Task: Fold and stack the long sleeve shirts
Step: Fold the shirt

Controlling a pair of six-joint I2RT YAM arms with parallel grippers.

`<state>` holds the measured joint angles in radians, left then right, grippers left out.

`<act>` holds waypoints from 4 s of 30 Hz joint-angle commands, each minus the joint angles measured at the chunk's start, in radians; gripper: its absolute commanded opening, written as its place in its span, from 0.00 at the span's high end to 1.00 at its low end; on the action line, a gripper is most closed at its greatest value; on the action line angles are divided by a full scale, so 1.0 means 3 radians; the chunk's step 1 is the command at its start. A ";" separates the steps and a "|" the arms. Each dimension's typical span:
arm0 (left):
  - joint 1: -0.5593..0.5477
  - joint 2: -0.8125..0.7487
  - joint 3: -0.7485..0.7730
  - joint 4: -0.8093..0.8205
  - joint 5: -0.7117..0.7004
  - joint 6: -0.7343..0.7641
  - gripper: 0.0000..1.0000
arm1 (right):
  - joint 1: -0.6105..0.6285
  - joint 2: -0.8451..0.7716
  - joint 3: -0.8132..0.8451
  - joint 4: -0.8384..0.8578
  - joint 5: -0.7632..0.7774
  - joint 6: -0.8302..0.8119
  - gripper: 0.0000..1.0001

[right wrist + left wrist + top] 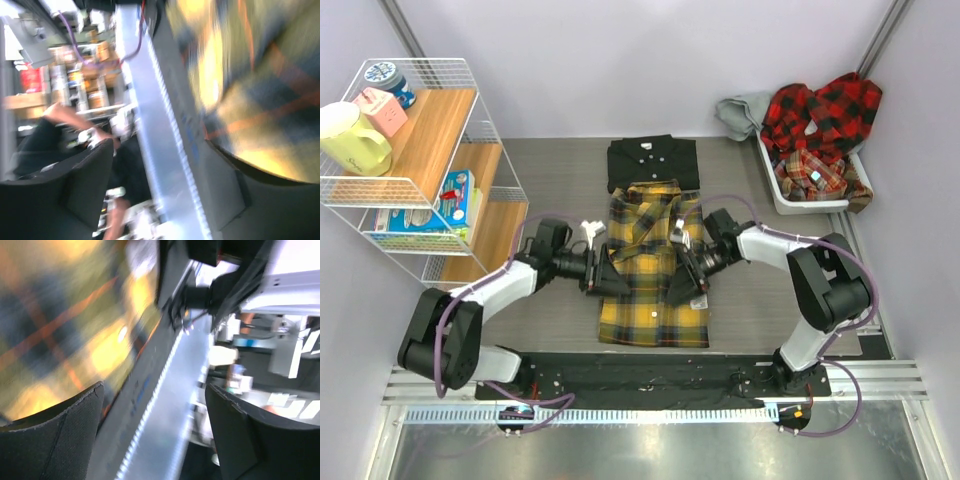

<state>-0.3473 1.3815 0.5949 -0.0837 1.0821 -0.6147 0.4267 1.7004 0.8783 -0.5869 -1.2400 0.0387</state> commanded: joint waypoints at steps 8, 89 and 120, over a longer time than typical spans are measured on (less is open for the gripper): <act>-0.0059 0.1249 0.0895 0.0264 -0.0636 0.0091 0.42 | -0.0016 0.1008 0.0840 0.2232 0.0487 0.1339 0.56; -0.3817 -0.0264 0.0823 -0.1365 -0.3940 0.3425 1.00 | 0.0004 0.1537 0.1179 0.1051 0.1147 -0.0093 0.78; -0.2125 0.0171 0.2455 -0.2610 -0.2610 0.4329 1.00 | 0.0496 0.0314 0.0415 0.0766 0.1065 -0.0103 0.68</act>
<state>-1.0016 1.4433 1.3239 -0.8871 0.2722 0.5785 0.6228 1.8290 0.9070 -0.2527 -0.9138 0.1059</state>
